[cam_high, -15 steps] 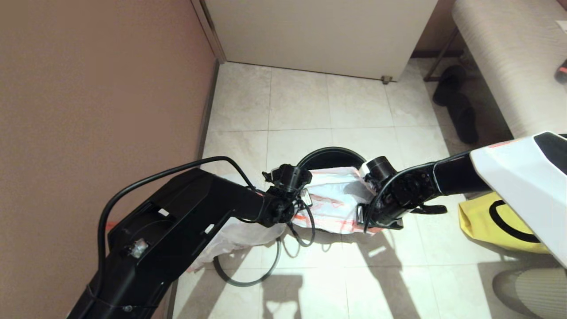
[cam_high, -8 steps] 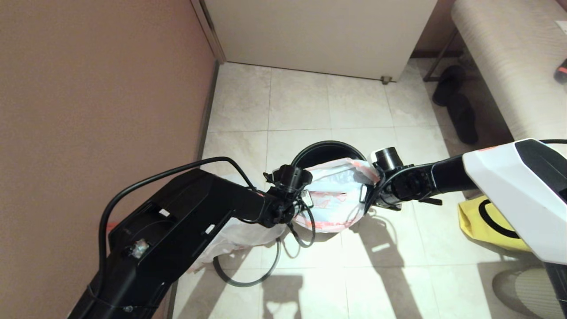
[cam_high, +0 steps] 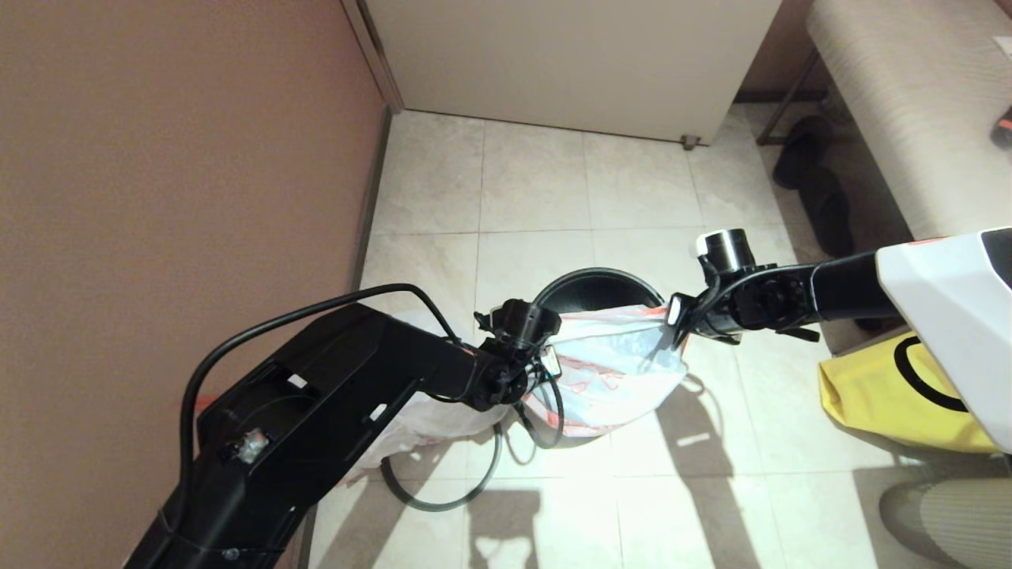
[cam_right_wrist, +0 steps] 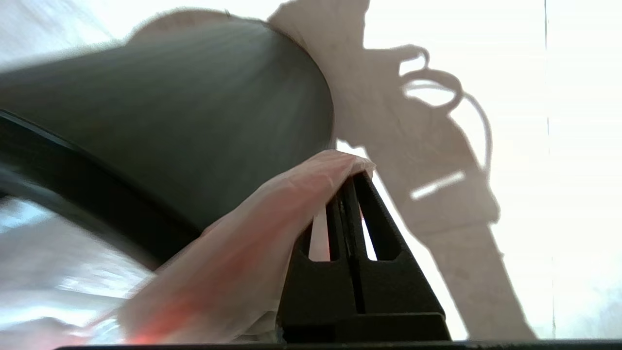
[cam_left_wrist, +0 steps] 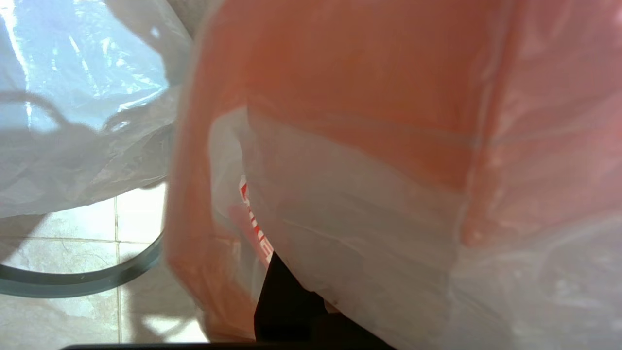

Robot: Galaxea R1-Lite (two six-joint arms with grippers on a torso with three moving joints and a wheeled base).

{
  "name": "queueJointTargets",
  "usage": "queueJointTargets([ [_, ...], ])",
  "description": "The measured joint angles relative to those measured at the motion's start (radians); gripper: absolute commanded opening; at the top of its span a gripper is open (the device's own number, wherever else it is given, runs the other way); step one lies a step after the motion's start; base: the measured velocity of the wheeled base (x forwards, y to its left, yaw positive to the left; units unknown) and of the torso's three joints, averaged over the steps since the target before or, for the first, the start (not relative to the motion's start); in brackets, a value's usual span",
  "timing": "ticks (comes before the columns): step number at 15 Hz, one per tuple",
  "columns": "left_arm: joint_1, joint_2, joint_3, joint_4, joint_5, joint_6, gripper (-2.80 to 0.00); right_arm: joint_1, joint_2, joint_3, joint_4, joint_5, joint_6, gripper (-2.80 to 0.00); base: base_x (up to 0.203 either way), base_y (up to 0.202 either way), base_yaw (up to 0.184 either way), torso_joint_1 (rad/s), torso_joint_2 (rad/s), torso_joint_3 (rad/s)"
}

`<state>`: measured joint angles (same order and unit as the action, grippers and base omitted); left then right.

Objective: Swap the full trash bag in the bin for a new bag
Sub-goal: Put the new garbage bag on the trash can

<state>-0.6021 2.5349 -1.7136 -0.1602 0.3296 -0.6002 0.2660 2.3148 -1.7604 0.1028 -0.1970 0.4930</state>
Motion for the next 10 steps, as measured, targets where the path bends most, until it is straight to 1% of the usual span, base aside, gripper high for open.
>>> queueJointTargets([
  [4,-0.014,0.0,0.012,-0.001,-0.01,0.013,-2.8,0.007,-0.027,-0.037,0.014,0.002,0.001,-2.8,0.0,0.0,0.0,0.0,0.0,0.0],
  [6,-0.024,0.002,0.017,-0.003,-0.011,0.029,-2.8,0.016,-0.051,-0.04,0.055,0.006,0.024,-2.8,0.0,0.0,0.0,0.0,0.0,0.0],
  [8,-0.038,0.001,0.03,-0.008,-0.014,0.042,-2.8,0.018,-0.064,-0.05,0.066,0.009,0.033,-2.8,0.0,0.0,0.0,0.0,0.0,0.0],
  [10,-0.047,-0.001,0.043,-0.01,-0.033,0.045,-2.8,0.022,-0.079,-0.053,0.087,0.009,0.037,-2.8,0.0,0.0,0.0,0.0,0.0,0.0],
])
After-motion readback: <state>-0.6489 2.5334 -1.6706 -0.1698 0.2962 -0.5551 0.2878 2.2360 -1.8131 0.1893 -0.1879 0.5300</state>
